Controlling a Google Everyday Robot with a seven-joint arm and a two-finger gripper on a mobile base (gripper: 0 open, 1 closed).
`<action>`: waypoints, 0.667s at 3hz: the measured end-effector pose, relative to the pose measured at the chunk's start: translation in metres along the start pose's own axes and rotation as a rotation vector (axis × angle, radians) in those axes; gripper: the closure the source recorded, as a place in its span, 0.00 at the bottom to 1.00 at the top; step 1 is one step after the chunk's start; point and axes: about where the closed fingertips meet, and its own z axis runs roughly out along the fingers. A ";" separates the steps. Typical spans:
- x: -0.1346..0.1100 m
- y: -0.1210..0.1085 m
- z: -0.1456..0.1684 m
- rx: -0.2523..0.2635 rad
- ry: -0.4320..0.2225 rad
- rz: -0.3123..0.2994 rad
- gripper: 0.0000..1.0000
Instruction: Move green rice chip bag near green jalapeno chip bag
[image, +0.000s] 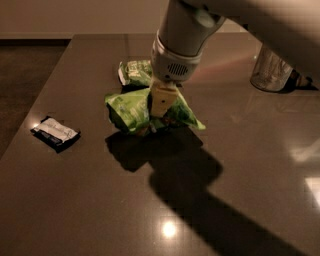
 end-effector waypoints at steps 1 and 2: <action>0.010 -0.040 0.004 0.080 0.009 0.110 1.00; 0.016 -0.072 0.010 0.156 0.018 0.183 1.00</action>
Offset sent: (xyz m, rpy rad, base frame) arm 0.1149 -0.0202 0.0021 0.0384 -0.1630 -0.3354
